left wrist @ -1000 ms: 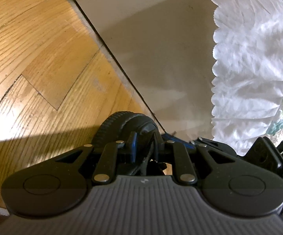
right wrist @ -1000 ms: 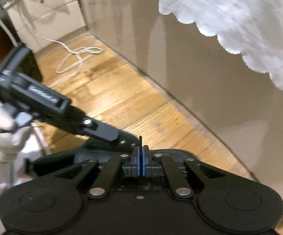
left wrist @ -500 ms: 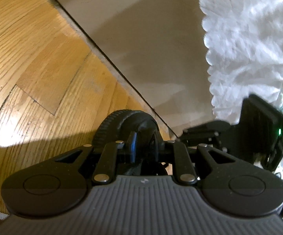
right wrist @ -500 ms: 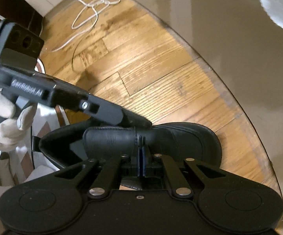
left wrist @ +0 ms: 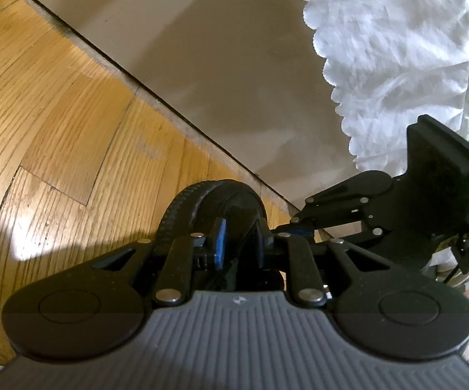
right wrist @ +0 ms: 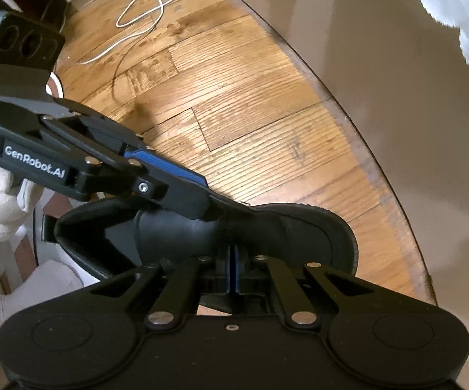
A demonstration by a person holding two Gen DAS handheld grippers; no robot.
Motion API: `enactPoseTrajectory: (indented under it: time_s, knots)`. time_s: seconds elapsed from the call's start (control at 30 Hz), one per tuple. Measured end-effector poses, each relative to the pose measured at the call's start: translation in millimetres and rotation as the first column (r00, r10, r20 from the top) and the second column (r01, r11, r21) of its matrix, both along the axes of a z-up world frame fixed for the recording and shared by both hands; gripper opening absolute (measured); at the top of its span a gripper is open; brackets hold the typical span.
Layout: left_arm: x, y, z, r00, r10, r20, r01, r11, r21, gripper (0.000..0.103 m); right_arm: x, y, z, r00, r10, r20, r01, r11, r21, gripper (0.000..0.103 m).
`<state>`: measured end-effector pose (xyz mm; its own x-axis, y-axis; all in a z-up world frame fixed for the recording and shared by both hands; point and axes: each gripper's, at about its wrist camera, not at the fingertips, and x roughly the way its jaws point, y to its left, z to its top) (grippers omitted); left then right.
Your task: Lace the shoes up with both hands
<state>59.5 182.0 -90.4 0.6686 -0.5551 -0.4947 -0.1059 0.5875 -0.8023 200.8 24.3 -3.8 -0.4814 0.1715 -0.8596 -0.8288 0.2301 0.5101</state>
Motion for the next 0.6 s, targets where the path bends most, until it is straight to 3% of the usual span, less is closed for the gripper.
enactPoseTrajectory:
  time_s: [0.23,0.43,0.6]
  knots:
    - [1,-3,4,0.999,-0.028,0.02,0.027,0.998,0.053,0.018,6,4,1,1.0,0.013,0.005,-0.013,1.0,-0.001,0.003]
    - [2,7,-6,1.0,0.007,-0.022,-0.008,0.999,-0.053,0.018,6,-1,9,1.0,-0.002,0.016,0.001,1.0,0.016,0.004]
    - [2,6,-3,1.0,-0.006,-0.013,0.005,1.0,-0.029,0.018,9,-8,14,0.999,-0.05,-0.012,0.05,0.998,0.048,0.004]
